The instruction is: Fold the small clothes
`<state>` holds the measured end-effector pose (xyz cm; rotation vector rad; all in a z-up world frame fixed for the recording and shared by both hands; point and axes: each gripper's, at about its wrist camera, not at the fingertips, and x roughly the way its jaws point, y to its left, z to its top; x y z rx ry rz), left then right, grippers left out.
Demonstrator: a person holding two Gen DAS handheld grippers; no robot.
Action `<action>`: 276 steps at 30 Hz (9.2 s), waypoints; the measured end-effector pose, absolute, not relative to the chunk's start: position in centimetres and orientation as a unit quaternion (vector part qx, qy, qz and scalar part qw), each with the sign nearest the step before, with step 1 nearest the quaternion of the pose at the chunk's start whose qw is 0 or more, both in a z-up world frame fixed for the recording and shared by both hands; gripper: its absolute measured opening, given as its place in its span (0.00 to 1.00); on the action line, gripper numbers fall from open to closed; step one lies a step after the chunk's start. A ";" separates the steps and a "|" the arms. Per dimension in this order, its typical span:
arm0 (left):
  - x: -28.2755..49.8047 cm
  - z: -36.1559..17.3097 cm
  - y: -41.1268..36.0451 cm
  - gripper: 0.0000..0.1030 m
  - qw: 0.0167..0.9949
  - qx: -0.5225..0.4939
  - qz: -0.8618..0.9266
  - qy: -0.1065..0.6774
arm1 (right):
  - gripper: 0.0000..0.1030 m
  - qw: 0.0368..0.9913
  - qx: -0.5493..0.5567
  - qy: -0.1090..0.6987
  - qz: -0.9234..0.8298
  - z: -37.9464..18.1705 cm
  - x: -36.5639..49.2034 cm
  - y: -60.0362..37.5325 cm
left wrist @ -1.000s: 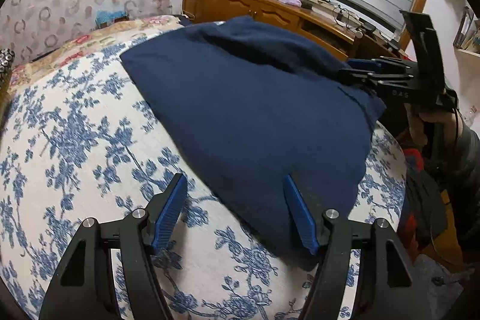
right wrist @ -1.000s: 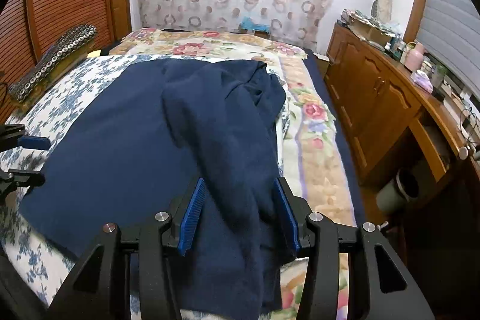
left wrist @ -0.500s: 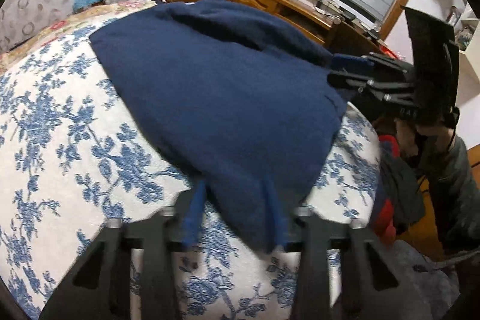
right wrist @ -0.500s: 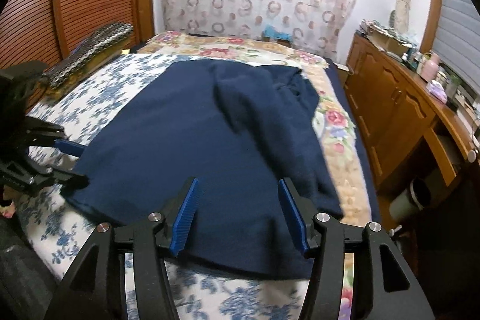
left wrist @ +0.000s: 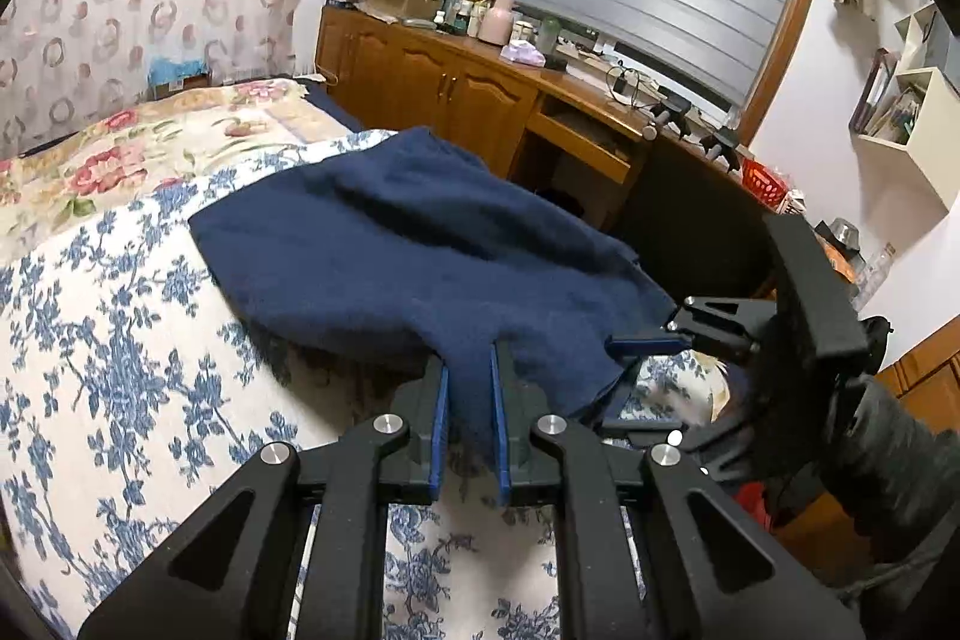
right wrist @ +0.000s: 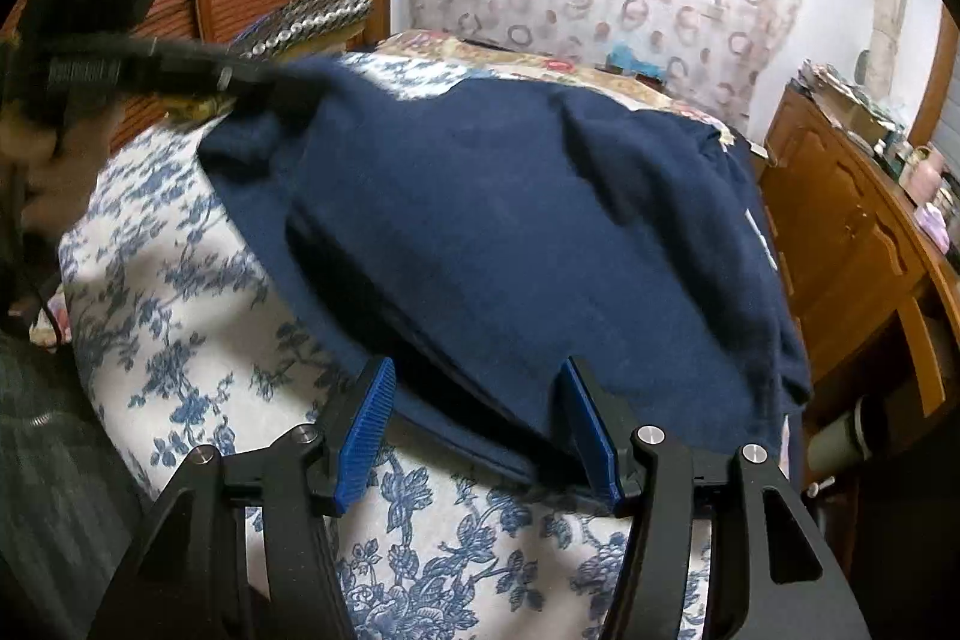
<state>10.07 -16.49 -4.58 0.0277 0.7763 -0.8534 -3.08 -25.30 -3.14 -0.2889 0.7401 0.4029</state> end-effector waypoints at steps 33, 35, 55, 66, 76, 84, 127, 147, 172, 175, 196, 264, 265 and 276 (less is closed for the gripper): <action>11.7 -4.2 -13.3 0.13 0.861 -0.022 -0.365 0.354 | 0.08 0.927 -0.184 0.308 0.109 0.3 2.5 -29.3; 12.9 -4.0 -13.0 0.13 0.863 -0.020 -0.362 0.352 | 0.08 0.932 -0.192 0.287 0.110 2.1 3.6 -28.5; 25.1 -6.2 -12.2 0.30 0.852 -0.049 -0.325 0.407 | 0.08 0.919 -0.186 0.314 0.146 1.7 20.0 -26.2; 27.0 -6.2 -11.2 0.40 0.864 -0.036 -0.305 0.398 | 0.35 0.925 -0.123 0.323 0.157 3.6 23.8 -28.5; 28.7 -8.4 -12.6 0.40 0.849 -0.016 -0.311 0.427 | 0.48 0.946 -0.064 0.300 0.108 7.1 24.8 -31.3; 31.0 -10.2 -13.8 0.64 0.843 0.002 -0.295 0.450 | 0.64 0.928 -0.058 0.351 0.107 4.4 22.2 -32.6; 26.1 -3.2 -14.0 0.12 0.872 -0.036 -0.345 0.345 | 0.20 0.930 -0.028 0.335 0.149 4.3 19.8 -32.4; 20.5 1.9 -0.3 0.12 0.932 -0.063 -0.253 0.252 | 0.19 0.935 -0.081 0.259 0.229 5.9 18.7 -24.4; 15.3 -3.2 18.6 0.12 0.960 -0.157 -0.053 0.225 | 0.19 0.862 -0.216 0.213 0.407 6.5 31.4 -5.4; 15.3 -5.0 19.8 0.12 0.955 -0.164 -0.042 0.242 | 0.19 0.852 -0.224 0.223 0.416 5.7 33.3 -3.8; 17.2 -9.1 23.4 0.12 0.935 -0.197 -0.008 0.294 | 0.36 0.886 -0.165 0.253 0.352 5.5 42.3 0.2; 9.9 -0.1 5.6 0.79 0.972 -0.024 -0.079 0.222 | 0.79 0.961 -0.035 0.175 0.212 3.0 9.8 -16.2; 9.9 0.1 5.1 0.79 0.972 -0.023 -0.082 0.221 | 0.79 0.963 -0.028 0.172 0.204 3.2 9.3 -16.7; 9.8 2.1 1.3 0.79 0.974 -0.017 -0.092 0.206 | 0.79 0.981 0.001 0.140 0.132 3.5 5.3 -18.0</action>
